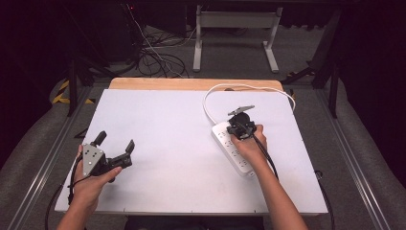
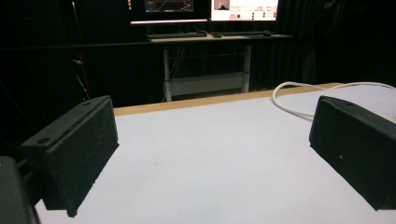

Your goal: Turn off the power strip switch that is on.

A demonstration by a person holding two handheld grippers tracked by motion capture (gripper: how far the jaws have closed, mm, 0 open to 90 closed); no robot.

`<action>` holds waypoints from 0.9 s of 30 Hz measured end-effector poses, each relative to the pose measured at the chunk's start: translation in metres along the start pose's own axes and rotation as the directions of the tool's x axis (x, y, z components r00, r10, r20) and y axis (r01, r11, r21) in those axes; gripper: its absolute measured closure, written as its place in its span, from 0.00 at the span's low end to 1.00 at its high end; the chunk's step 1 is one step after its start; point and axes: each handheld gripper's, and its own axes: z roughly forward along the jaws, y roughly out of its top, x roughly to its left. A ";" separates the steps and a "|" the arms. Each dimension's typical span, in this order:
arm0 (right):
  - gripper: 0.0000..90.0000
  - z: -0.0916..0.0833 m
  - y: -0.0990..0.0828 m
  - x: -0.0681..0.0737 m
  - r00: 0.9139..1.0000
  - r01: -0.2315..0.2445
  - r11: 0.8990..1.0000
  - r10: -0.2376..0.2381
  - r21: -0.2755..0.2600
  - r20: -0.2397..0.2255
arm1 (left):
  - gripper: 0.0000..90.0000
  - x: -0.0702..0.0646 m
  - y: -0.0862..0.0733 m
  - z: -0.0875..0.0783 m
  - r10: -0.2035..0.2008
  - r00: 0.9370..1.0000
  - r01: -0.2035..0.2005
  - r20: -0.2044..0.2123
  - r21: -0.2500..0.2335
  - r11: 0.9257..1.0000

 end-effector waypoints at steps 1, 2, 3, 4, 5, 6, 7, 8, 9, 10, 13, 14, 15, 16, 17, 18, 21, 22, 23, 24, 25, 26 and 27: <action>1.00 0.000 0.000 0.000 1.000 0.000 1.000 0.000 0.000 0.000 | 0.02 0.000 0.000 0.000 0.000 1.000 0.000 0.000 0.000 1.000; 1.00 0.000 0.000 0.000 1.000 -0.002 1.000 0.002 0.000 0.000 | 0.02 0.000 0.000 0.001 -0.002 1.000 0.002 -0.002 0.000 1.000; 1.00 0.000 0.000 0.000 1.000 -0.001 1.000 0.001 0.000 0.001 | 0.02 -0.001 0.000 0.001 -0.001 1.000 0.001 -0.001 0.000 1.000; 1.00 0.000 0.000 0.000 1.000 -0.001 1.000 0.001 0.000 0.001 | 0.02 -0.001 0.000 0.001 0.000 1.000 0.000 0.003 0.002 1.000; 1.00 0.000 0.000 0.000 1.000 0.000 1.000 0.000 0.000 0.003 | 0.02 -0.001 0.000 0.002 -0.004 1.000 0.004 0.004 0.003 1.000; 1.00 0.000 0.000 0.001 1.000 0.002 1.000 -0.002 0.000 0.006 | 0.02 -0.001 0.000 0.002 -0.002 1.000 0.002 0.003 0.003 1.000; 1.00 0.000 0.000 0.000 1.000 0.002 1.000 -0.002 -0.001 0.006 | 0.02 -0.002 0.000 0.002 -0.002 1.000 0.002 0.004 0.003 1.000; 1.00 0.000 0.000 0.001 1.000 0.001 1.000 -0.001 -0.001 0.006 | 0.02 -0.001 0.000 0.002 0.002 1.000 -0.002 0.007 0.004 1.000; 1.00 0.000 0.000 0.001 1.000 0.001 1.000 -0.001 -0.001 0.006 | 0.02 -0.002 0.000 0.002 0.003 1.000 -0.003 0.007 0.004 1.000; 1.00 0.000 0.000 0.001 1.000 0.000 1.000 0.000 -0.002 0.007 | 0.02 -0.002 0.000 0.002 0.001 1.000 -0.001 0.008 0.004 1.000; 1.00 0.000 0.000 0.001 1.000 0.000 1.000 0.000 -0.003 0.008 | 0.02 -0.002 0.000 0.003 -0.003 1.000 0.003 0.008 0.004 1.000; 1.00 0.000 0.000 0.000 1.000 0.000 1.000 0.000 -0.003 0.006 | 0.02 -0.002 0.000 0.003 -0.003 1.000 0.003 0.009 0.004 1.000; 1.00 0.000 0.000 0.000 1.000 0.000 1.000 0.000 -0.003 0.006 | 0.02 -0.002 0.000 0.003 -0.004 1.000 0.003 0.009 0.004 1.000; 1.00 0.000 0.000 0.000 1.000 -0.001 1.000 0.001 -0.003 0.006 | 0.03 -0.002 0.000 0.003 -0.004 1.000 0.004 0.010 0.003 1.000; 1.00 0.000 0.000 0.001 1.000 -0.001 1.000 0.001 -0.004 0.008 | 0.03 -0.002 0.000 0.003 -0.005 1.000 0.005 0.010 0.003 1.000; 1.00 0.000 0.000 0.001 1.000 -0.001 1.000 0.001 -0.004 0.008 | 0.03 -0.002 0.000 0.003 -0.005 1.000 0.005 0.010 0.003 1.000; 1.00 0.000 -0.001 0.001 1.000 -0.002 1.000 0.002 -0.005 0.006 | 0.03 -0.002 0.000 0.004 -0.003 1.000 0.003 0.012 0.004 1.000; 1.00 0.000 -0.001 0.001 1.000 0.000 1.000 0.000 -0.005 0.009 | 0.03 -0.003 0.000 0.004 -0.005 1.000 0.005 0.011 0.003 1.000; 1.00 0.000 -0.001 0.001 1.000 0.000 1.000 0.000 -0.005 0.009 | 0.03 -0.003 0.000 0.004 -0.005 1.000 0.005 0.012 0.003 1.000; 1.00 0.000 0.000 0.001 1.000 0.001 1.000 -0.001 -0.004 0.011 | 0.03 -0.003 0.000 0.004 -0.005 1.000 0.005 0.012 0.003 1.000; 1.00 0.000 0.000 0.001 1.000 0.001 1.000 -0.001 -0.004 0.011 | 0.03 -0.003 0.000 0.004 -0.004 1.000 0.004 0.012 0.004 1.000; 1.00 0.000 0.000 0.001 1.000 0.003 1.000 -0.003 -0.004 0.011 | 0.03 -0.003 0.000 0.004 -0.003 1.000 0.003 0.012 0.005 1.000; 1.00 0.000 0.000 0.001 1.000 0.002 1.000 -0.002 -0.004 0.011 | 0.03 -0.003 0.000 0.004 0.000 1.000 0.000 0.015 0.007 1.000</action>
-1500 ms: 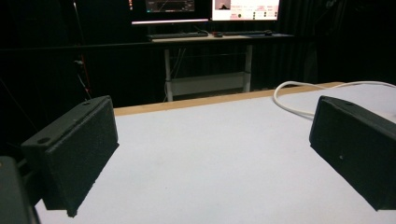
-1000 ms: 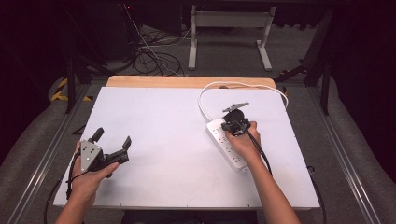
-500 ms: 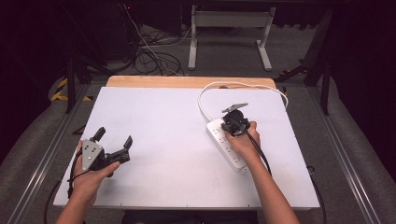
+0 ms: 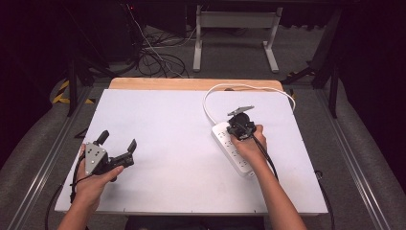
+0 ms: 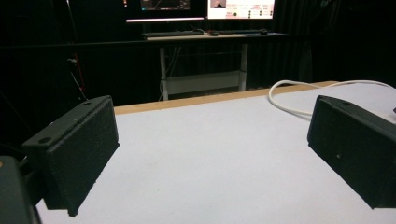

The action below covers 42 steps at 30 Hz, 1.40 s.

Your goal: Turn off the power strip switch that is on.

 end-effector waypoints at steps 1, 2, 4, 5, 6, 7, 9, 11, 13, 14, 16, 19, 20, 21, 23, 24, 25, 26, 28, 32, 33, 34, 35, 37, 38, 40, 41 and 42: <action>1.00 0.000 0.000 0.000 1.000 -0.001 1.000 0.001 -0.001 -0.001 | 0.03 0.000 0.000 0.000 0.002 1.000 -0.002 0.000 -0.001 1.000; 1.00 0.000 0.000 0.000 1.000 -0.001 1.000 0.001 -0.001 -0.001 | 0.03 0.000 0.000 0.000 0.002 1.000 -0.002 -0.001 -0.001 1.000; 1.00 0.000 0.000 0.000 1.000 0.001 1.000 -0.001 0.000 0.001 | 0.03 0.000 0.000 0.000 0.000 1.000 0.000 0.001 0.000 1.000; 1.00 0.000 0.000 0.000 1.000 0.002 1.000 -0.002 0.000 0.001 | 0.03 0.000 0.000 0.000 -0.001 1.000 0.001 -0.002 -0.001 1.000; 1.00 0.000 0.000 0.000 1.000 0.002 1.000 -0.002 0.000 0.001 | 0.03 0.000 0.000 0.000 -0.003 1.000 0.003 -0.001 -0.001 1.000; 1.00 0.000 0.000 0.000 1.000 0.000 1.000 0.000 0.000 -0.001 | 0.03 0.000 0.000 0.000 -0.003 1.000 0.003 -0.002 -0.002 1.000; 1.00 0.000 0.000 -0.001 1.000 -0.008 1.000 0.008 -0.002 -0.012 | 0.03 0.000 0.000 0.000 -0.006 1.000 0.006 -0.002 -0.004 1.000; 1.00 0.000 0.000 -0.001 1.000 -0.007 1.000 0.007 -0.001 -0.012 | 0.03 0.000 0.000 0.000 -0.006 1.000 0.006 -0.002 -0.004 1.000; 1.00 0.000 0.000 -0.001 1.000 -0.003 1.000 0.003 -0.001 -0.008 | 0.03 0.000 0.000 0.000 -0.006 1.000 0.006 -0.003 -0.004 1.000; 1.00 0.000 0.000 0.000 1.000 0.001 1.000 -0.001 0.000 -0.003 | 0.03 0.001 0.000 0.000 -0.006 1.000 0.006 -0.003 -0.004 1.000; 1.00 0.000 0.000 0.000 1.000 0.004 1.000 -0.004 -0.002 -0.002 | 0.03 0.001 0.000 0.000 -0.007 1.000 0.007 -0.003 -0.004 1.000; 1.00 0.000 0.000 -0.001 1.000 -0.002 1.000 0.002 -0.004 -0.007 | 0.03 0.001 0.000 0.000 -0.007 1.000 0.007 -0.004 -0.007 1.000; 1.00 0.000 0.000 -0.001 1.000 -0.002 1.000 0.002 -0.004 -0.007 | 0.03 0.001 0.001 0.000 -0.006 1.000 0.006 -0.002 -0.005 1.000; 1.00 0.000 0.000 -0.002 1.000 -0.006 1.000 0.006 -0.005 -0.014 | 0.03 0.001 0.001 0.000 -0.006 1.000 0.006 -0.003 -0.006 1.000; 1.00 -0.003 0.000 -0.003 1.000 -0.014 1.000 0.013 -0.026 -0.021 | 0.03 0.001 0.001 0.000 -0.004 1.000 0.004 -0.004 -0.005 1.000; 1.00 -0.003 -0.001 -0.003 1.000 -0.009 0.999 0.008 -0.036 -0.022 | 0.03 0.001 0.001 0.000 -0.005 1.000 0.005 -0.004 -0.005 1.000; 1.00 -0.003 -0.003 -0.004 1.000 -0.005 0.999 0.003 -0.049 -0.026 | 0.03 0.002 0.000 0.000 -0.005 1.000 0.005 -0.003 -0.004 1.000; 1.00 -0.003 -0.005 -0.004 1.000 -0.006 0.998 0.004 -0.067 -0.028 | 0.03 0.002 0.001 0.000 -0.005 1.000 0.005 -0.004 -0.005 1.000; 1.00 -0.003 -0.006 -0.004 1.000 -0.004 0.996 0.002 -0.084 -0.028 | 0.03 0.002 0.001 0.001 -0.007 1.000 0.007 -0.002 -0.006 1.000; 1.00 -0.012 -0.003 -0.001 0.999 0.008 0.993 -0.013 -0.120 -0.035 | 0.03 0.002 0.001 0.001 -0.008 1.000 0.008 -0.001 -0.006 1.000; 1.00 -0.014 -0.003 -0.001 0.999 0.008 0.992 -0.012 -0.128 -0.034 | 0.03 0.002 0.001 0.001 -0.009 1.000 0.009 -0.002 -0.007 1.000; 1.00 -0.014 -0.003 -0.001 0.999 0.008 0.992 -0.012 -0.128 -0.034 | 0.03 0.002 0.001 0.000 -0.012 1.000 0.012 -0.003 -0.006 1.000; 1.00 -0.017 -0.003 -0.002 0.999 0.008 0.991 -0.012 -0.136 -0.033 | 0.03 0.002 0.001 0.000 -0.013 1.000 0.012 -0.004 -0.007 1.000; 1.00 -0.027 -0.005 -0.005 0.999 0.000 0.985 -0.008 -0.172 -0.044 | 0.03 0.002 0.001 0.000 -0.010 1.000 0.010 -0.002 -0.006 1.000; 1.00 -0.031 -0.005 -0.006 0.999 -0.004 0.981 -0.006 -0.196 -0.051 | 0.03 0.002 0.001 0.001 -0.009 1.000 0.009 -0.001 -0.007 1.000; 1.00 -0.042 -0.008 -0.009 0.997 -0.017 0.968 -0.002 -0.251 -0.075 | 0.03 0.002 0.001 0.001 -0.012 1.000 0.012 -0.001 -0.007 1.000; 1.00 -0.046 -0.009 -0.010 0.996 -0.023 0.963 0.000 -0.269 -0.087 | 0.03 0.002 0.001 0.001 -0.012 1.000 0.012 0.000 -0.008 1.000; 1.00 -0.052 -0.010 -0.011 0.995 -0.027 0.957 -0.001 -0.290 -0.096 | 0.03 0.002 0.001 0.001 -0.013 1.000 0.013 0.000 -0.008 1.000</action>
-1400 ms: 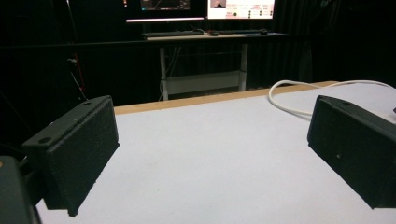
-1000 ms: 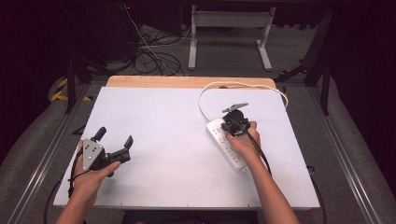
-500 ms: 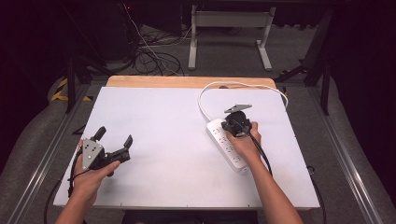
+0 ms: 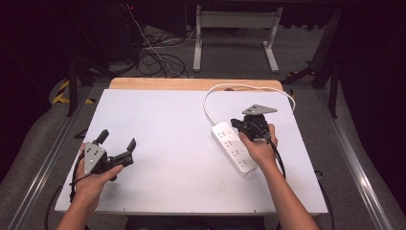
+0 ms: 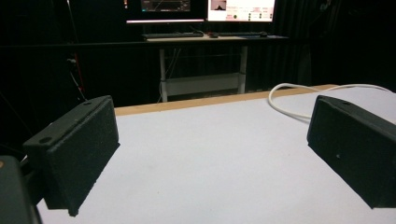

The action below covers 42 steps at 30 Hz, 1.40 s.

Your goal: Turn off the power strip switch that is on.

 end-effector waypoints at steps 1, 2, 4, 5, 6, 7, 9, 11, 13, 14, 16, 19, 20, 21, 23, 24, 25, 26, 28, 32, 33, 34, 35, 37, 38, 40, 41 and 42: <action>1.00 0.000 0.000 0.000 1.000 0.000 1.000 0.000 0.000 0.000 | 0.03 0.000 0.000 0.000 0.001 1.000 -0.001 -0.001 0.000 1.000; 1.00 -0.007 0.000 -0.001 1.000 -0.002 1.000 0.001 -0.029 -0.011 | 0.03 0.000 0.000 0.000 0.002 1.000 -0.002 0.001 0.002 1.000; 1.00 -0.028 -0.003 -0.005 0.999 -0.037 0.992 0.033 -0.120 -0.035 | 0.03 0.001 0.000 0.000 0.002 1.000 -0.002 -0.001 0.000 1.000; 1.00 -0.028 -0.003 -0.005 0.999 -0.037 0.992 0.033 -0.120 -0.035 | 0.03 0.001 0.000 0.000 0.000 1.000 0.000 0.000 0.001 1.000; 1.00 -0.035 -0.005 -0.007 0.998 -0.046 0.988 0.041 -0.146 -0.040 | 0.03 0.001 0.000 0.000 0.000 1.000 0.000 0.000 0.001 1.000; 1.00 -0.047 -0.011 -0.009 0.998 -0.060 0.982 0.055 -0.180 -0.035 | 0.03 0.001 0.000 0.000 0.001 1.000 -0.001 -0.001 0.000 1.000; 1.00 -0.053 -0.016 -0.011 0.998 -0.061 0.978 0.056 -0.197 -0.031 | 0.03 0.000 0.001 0.000 -0.002 1.000 0.002 -0.002 -0.001 1.000; 1.00 -0.070 -0.029 -0.016 0.998 -0.060 0.963 0.054 -0.264 -0.029 | 0.03 0.000 0.001 0.000 -0.003 1.000 0.003 -0.001 -0.002 1.000; 1.00 -0.075 -0.033 -0.018 0.998 -0.063 0.956 0.056 -0.285 -0.034 | 0.03 -0.001 0.001 0.000 -0.005 1.000 0.005 0.001 -0.002 1.000; 1.00 -0.080 -0.037 -0.020 0.997 -0.069 0.951 0.061 -0.303 -0.038 | 0.03 -0.001 0.001 0.000 -0.007 1.000 0.007 0.002 -0.002 1.000; 1.00 -0.088 -0.043 -0.023 0.998 -0.067 0.942 0.060 -0.329 -0.033 | 0.03 -0.001 0.001 0.001 -0.006 1.000 0.006 0.006 -0.002 1.000; 1.00 -0.097 -0.050 -0.025 0.999 -0.048 0.936 0.047 -0.350 -0.010 | 0.03 -0.001 0.001 0.002 -0.007 1.000 0.007 0.005 -0.003 1.000; 1.00 -0.098 -0.052 -0.025 0.999 -0.044 0.931 0.046 -0.361 -0.003 | 0.03 -0.002 0.001 0.002 -0.007 1.000 0.007 0.005 -0.003 1.000; 1.00 -0.099 -0.054 -0.024 0.999 -0.041 0.926 0.047 -0.376 0.008 | 0.03 -0.002 0.001 0.002 -0.005 1.000 0.005 0.005 -0.005 1.000; 1.00 -0.099 -0.054 -0.023 0.999 -0.040 0.924 0.048 -0.381 0.011 | 0.03 -0.002 0.002 0.002 -0.002 1.000 0.002 0.006 -0.005 1.000; 1.00 -0.098 -0.054 -0.022 0.999 -0.036 0.924 0.045 -0.380 0.015 | 0.03 -0.002 0.002 0.002 -0.002 1.000 0.002 0.007 -0.005 1.000; 1.00 -0.097 -0.054 -0.021 0.999 -0.029 0.925 0.038 -0.378 0.018 | 0.03 -0.002 0.002 0.002 -0.002 1.000 0.002 0.008 -0.005 1.000; 0.99 -0.097 -0.054 -0.020 0.999 -0.020 0.926 0.031 -0.377 0.023 | 0.03 -0.002 0.002 0.002 -0.007 1.000 0.007 0.007 -0.005 1.000; 0.87 -0.096 -0.054 -0.020 0.999 -0.011 0.926 0.028 -0.377 0.039 | 0.03 -0.001 0.002 0.002 -0.009 1.000 0.009 0.006 -0.005 1.000; 0.63 -0.095 -0.055 -0.022 0.997 -0.021 0.920 0.048 -0.392 0.060 | 0.03 -0.001 0.002 0.001 -0.006 1.000 0.006 0.007 -0.005 1.000; 0.53 -0.094 -0.055 -0.024 0.997 -0.015 0.913 0.047 -0.407 0.068 | 0.03 -0.001 0.002 0.001 -0.005 1.000 0.005 0.007 -0.005 1.000; 0.38 -0.088 -0.057 -0.025 0.992 0.021 0.920 0.030 -0.390 0.125 | 0.03 -0.001 0.002 0.001 -0.003 1.000 0.003 0.007 -0.004 1.000; 0.38 -0.088 -0.057 -0.025 0.992 0.021 0.920 0.030 -0.390 0.125 | 0.03 -0.001 0.002 0.001 -0.003 1.000 0.003 0.007 -0.005 1.000; 0.24 -0.079 -0.060 -0.024 0.974 0.099 0.925 -0.015 -0.368 0.225 | 0.03 -0.001 0.002 0.001 -0.004 1.000 0.004 0.003 -0.006 1.000; 0.25 -0.077 -0.062 -0.024 0.970 0.118 0.919 -0.026 -0.375 0.242 | 0.03 -0.001 0.002 0.001 -0.005 1.000 0.005 0.003 -0.007 1.000; 0.13 -0.075 -0.064 -0.022 0.967 0.123 0.905 -0.017 -0.406 0.254 | 0.03 -0.001 0.002 0.001 -0.004 1.000 0.004 0.003 -0.007 1.000; 0.13 -0.075 -0.064 -0.022 0.967 0.123 0.905 -0.017 -0.406 0.254 | 0.03 -0.001 0.002 0.001 -0.006 1.000 0.006 0.004 -0.007 1.000; 0.12 -0.075 -0.064 -0.022 0.968 0.115 0.897 -0.005 -0.426 0.250 | 0.03 -0.001 0.002 0.001 -0.006 1.000 0.006 0.004 -0.007 1.000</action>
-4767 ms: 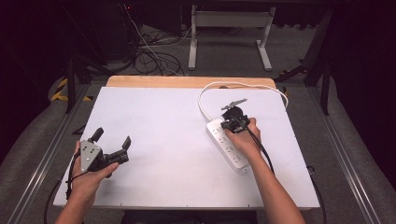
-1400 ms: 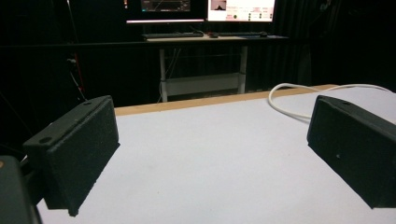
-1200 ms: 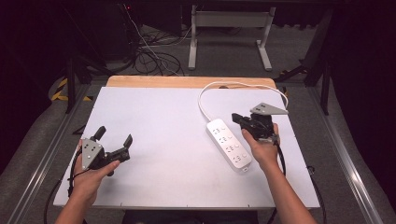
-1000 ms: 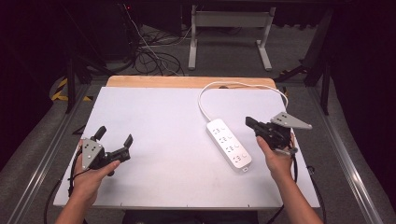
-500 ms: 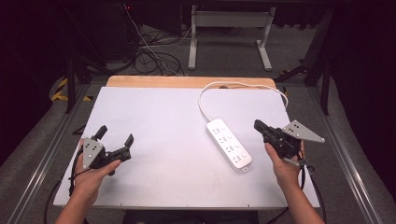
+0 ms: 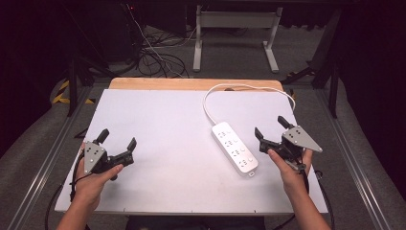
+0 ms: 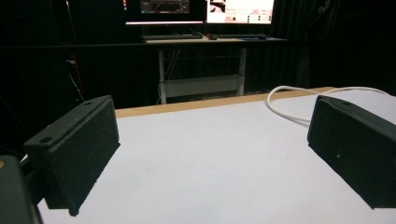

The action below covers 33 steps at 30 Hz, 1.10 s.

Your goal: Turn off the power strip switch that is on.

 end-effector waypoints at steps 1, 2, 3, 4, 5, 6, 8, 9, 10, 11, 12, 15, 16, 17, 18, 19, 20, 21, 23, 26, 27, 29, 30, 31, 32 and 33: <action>0.12 -0.001 0.000 -0.001 1.000 -0.009 1.000 0.009 -0.012 -0.007 | 0.03 0.000 0.000 0.000 0.000 1.000 0.000 0.000 0.000 1.000; 0.12 -0.002 0.001 -0.001 1.000 -0.021 1.000 0.020 -0.023 -0.016 | 0.03 0.000 0.000 0.000 0.000 1.000 0.000 0.000 0.000 1.000; 0.12 -0.003 0.001 -0.002 0.999 -0.037 0.999 0.036 -0.026 -0.023 | 0.03 0.000 0.000 0.000 0.000 1.000 0.000 0.001 -0.001 1.000; 0.12 -0.004 0.000 -0.003 0.998 -0.047 0.998 0.047 -0.029 -0.029 | 0.03 0.000 0.000 0.000 0.000 1.000 0.000 0.001 0.000 1.000; 0.11 -0.005 -0.001 -0.004 0.997 -0.061 0.997 0.060 -0.036 -0.041 | 0.03 0.000 0.000 0.000 0.000 1.000 0.000 0.001 0.000 1.000; 0.10 -0.006 -0.002 -0.005 0.996 -0.075 0.996 0.073 -0.042 -0.047 | 0.03 0.000 0.000 0.000 -0.001 1.000 0.001 0.002 0.000 1.000; 0.09 -0.008 -0.004 -0.007 0.995 -0.089 0.995 0.086 -0.050 -0.059 | 0.03 0.000 0.000 0.001 -0.001 1.000 0.001 0.003 -0.001 1.000; 0.07 -0.009 -0.004 -0.007 0.994 -0.094 0.994 0.091 -0.055 -0.054 | 0.03 -0.001 0.000 0.001 -0.001 1.000 0.001 0.003 0.000 1.000; 0.04 -0.009 -0.004 -0.007 0.994 -0.095 0.994 0.092 -0.060 -0.051 | 0.03 -0.001 0.000 0.001 -0.001 1.000 0.001 0.004 -0.001 1.000; 0.03 -0.010 -0.004 -0.007 0.994 -0.097 0.993 0.094 -0.061 -0.049 | 0.03 -0.001 0.000 0.002 0.002 1.000 -0.002 0.004 -0.002 1.000; 0.02 -0.010 -0.004 -0.007 0.995 -0.096 0.993 0.093 -0.064 -0.048 | 0.03 -0.001 0.000 0.002 0.001 1.000 -0.001 0.006 0.000 1.000; 0.01 -0.013 -0.004 -0.005 0.996 -0.079 0.994 0.075 -0.076 -0.049 | 0.03 -0.002 0.000 0.003 0.003 1.000 -0.003 0.010 0.001 1.000; 0.01 -0.013 -0.004 -0.005 0.996 -0.077 0.994 0.073 -0.077 -0.051 | 0.03 -0.002 0.000 0.003 0.004 1.000 -0.004 0.010 0.001 1.000; 0.01 -0.013 -0.004 -0.005 0.996 -0.078 0.994 0.074 -0.081 -0.057 | 0.03 -0.002 0.000 0.003 0.003 1.000 -0.003 0.010 0.000 1.000; 0.01 -0.013 -0.004 -0.004 0.996 -0.075 0.994 0.070 -0.080 -0.056 | 0.03 -0.002 0.000 0.003 0.000 1.000 0.000 0.012 -0.001 1.000; 0.01 -0.014 -0.004 -0.004 0.996 -0.073 0.994 0.069 -0.079 -0.057 | 0.03 -0.002 0.000 0.003 0.000 1.000 0.000 0.012 -0.001 1.000; 0.01 -0.014 -0.004 -0.004 0.996 -0.073 0.994 0.068 -0.079 -0.057 | 0.03 -0.002 0.000 0.003 -0.001 1.000 0.001 0.012 -0.001 1.000; 0.01 -0.014 -0.004 -0.004 0.996 -0.075 0.994 0.070 -0.079 -0.059 | 0.03 -0.002 0.000 0.003 -0.001 1.000 0.001 0.012 0.000 1.000; 0.01 -0.014 -0.005 -0.004 0.996 -0.070 0.995 0.066 -0.075 -0.058 | 0.03 -0.002 0.001 0.004 -0.004 1.000 0.004 0.012 0.000 1.000; 0.01 -0.015 -0.007 -0.005 0.996 -0.074 0.995 0.070 -0.065 -0.063 | 0.03 -0.003 0.001 0.005 0.000 1.000 0.000 0.021 -0.001 1.000; 0.01 -0.015 -0.007 -0.005 0.995 -0.077 0.995 0.073 -0.065 -0.062 | 0.03 -0.004 0.000 0.005 -0.003 1.000 0.003 0.022 -0.001 1.000; 0.02 -0.016 -0.007 -0.007 0.995 -0.082 0.995 0.079 -0.061 -0.058 | 0.03 -0.004 0.000 0.004 0.003 1.000 -0.003 0.027 -0.001 1.000; 0.02 -0.016 -0.007 -0.007 0.995 -0.084 0.995 0.080 -0.063 -0.055 | 0.03 -0.003 0.000 0.003 0.004 1.000 -0.004 0.026 -0.001 1.000; 0.02 -0.015 -0.007 -0.007 0.995 -0.084 0.994 0.081 -0.064 -0.054 | 0.03 -0.003 0.000 0.002 0.000 1.000 0.000 0.025 -0.003 1.000; 0.02 -0.014 -0.007 -0.007 0.995 -0.084 0.994 0.081 -0.063 -0.053 | 0.03 -0.001 0.001 0.001 0.000 1.000 0.000 0.019 -0.003 1.000; 0.02 -0.013 -0.007 -0.006 0.995 -0.084 0.995 0.081 -0.059 -0.058 | 0.03 -0.001 0.001 0.001 -0.004 1.000 0.004 0.015 -0.006 1.000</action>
